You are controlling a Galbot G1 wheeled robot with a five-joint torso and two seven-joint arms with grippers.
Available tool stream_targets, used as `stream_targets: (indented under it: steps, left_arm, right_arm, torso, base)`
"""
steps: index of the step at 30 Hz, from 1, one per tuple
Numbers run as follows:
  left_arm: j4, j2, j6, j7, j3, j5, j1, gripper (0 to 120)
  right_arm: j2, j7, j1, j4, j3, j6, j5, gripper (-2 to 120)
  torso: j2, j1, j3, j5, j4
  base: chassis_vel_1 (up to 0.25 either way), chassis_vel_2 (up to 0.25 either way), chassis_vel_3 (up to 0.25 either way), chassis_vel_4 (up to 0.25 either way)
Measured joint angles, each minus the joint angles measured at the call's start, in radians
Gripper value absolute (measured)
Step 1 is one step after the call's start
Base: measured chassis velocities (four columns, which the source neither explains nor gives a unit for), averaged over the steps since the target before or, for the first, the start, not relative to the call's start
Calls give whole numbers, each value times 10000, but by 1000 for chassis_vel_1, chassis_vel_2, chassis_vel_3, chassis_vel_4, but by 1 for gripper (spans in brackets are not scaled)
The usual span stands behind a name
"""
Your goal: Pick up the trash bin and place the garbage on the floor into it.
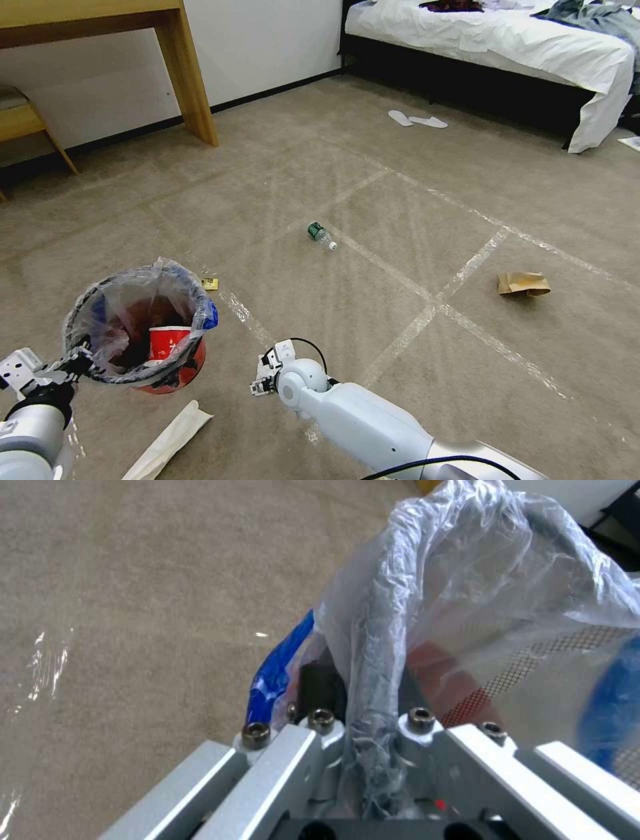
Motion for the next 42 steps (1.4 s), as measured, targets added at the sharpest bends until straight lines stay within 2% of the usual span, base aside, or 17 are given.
stream_targets:
  steps: [12, 26, 28, 29, 31, 32, 34, 35, 37, 38, 40, 42]
  left_arm:
    - [23, 13, -38, 9, -49, -45, -4, 2]
    - [190, 34, -85, 14, 36, -32, -123, 2]
    - [220, 35, -87, 14, 55, -19, -155, 2]
    - [220, 35, -87, 14, 55, -19, -155, 2]
    - [237, 40, -98, 15, 64, -11, -161, 2]
    - [237, 40, -98, 15, 64, -11, -161, 2]
    - [251, 41, -104, 15, 65, -3, -166, 2]
    - [251, 41, -104, 15, 65, -3, -166, 2]
    - [263, 42, -112, 14, 77, 8, -174, 2]
    - [263, 42, -112, 14, 77, 8, -174, 2]
    - [280, 35, -121, 14, 98, 18, -197, 2]
    - [290, 34, -123, 14, 108, 21, -205, 2]
  right_arm:
    - [585, -804, 148, -1273, -175, 721, -705, 100]
    - [703, -1128, 187, -1695, -171, 1080, -1156, 98]
    - [661, -1162, 178, -1697, -179, 1116, -1224, 89]
    - [661, -1162, 178, -1697, -179, 1116, -1224, 89]
    - [623, -1188, 156, -1696, -192, 1131, -1259, 77]
    - [623, -1188, 156, -1696, -192, 1131, -1259, 77]
    - [588, -1228, 147, -1674, -212, 1141, -1291, 67]
    - [588, -1228, 147, -1674, -212, 1141, -1291, 67]
    - [556, -1243, 140, -1616, -229, 1153, -1319, 54]
    - [556, -1243, 140, -1616, -229, 1153, -1319, 54]
    - [526, -1266, 129, -1595, -260, 1167, -1357, 44]
    - [505, -1282, 123, -1591, -277, 1178, -1380, 39]
  torso:
    - [0, -1, 0, 1, 1]
    - [0, 0, 0, 1, 0]
    - [0, 0, 0, 0, 0]
    - [0, 0, 0, 0, 0]
    - [0, 0, 0, 1, 0]
    - [0, 0, 0, 1, 0]
    - [0, 0, 0, 1, 0]
    - [0, 0, 0, 1, 0]
    - [0, 0, 0, 1, 0]
    - [0, 0, 0, 1, 0]
    - [0, -1, 0, 1, 1]
    - [0, 0, 0, 1, 0]
  base:
    - [0, 0, 0, 0]
    - [0, 0, 0, 0]
    - [0, 0, 0, 0]
    - [0, 0, 0, 0]
    - [0, 0, 0, 0]
    - [0, 0, 0, 0]
    - [0, 0, 0, 0]
    - [0, 0, 0, 0]
    - [0, 0, 0, 0]
    - [0, 0, 0, 0]
    - [0, 0, 0, 0]
    - [0, 0, 0, 0]
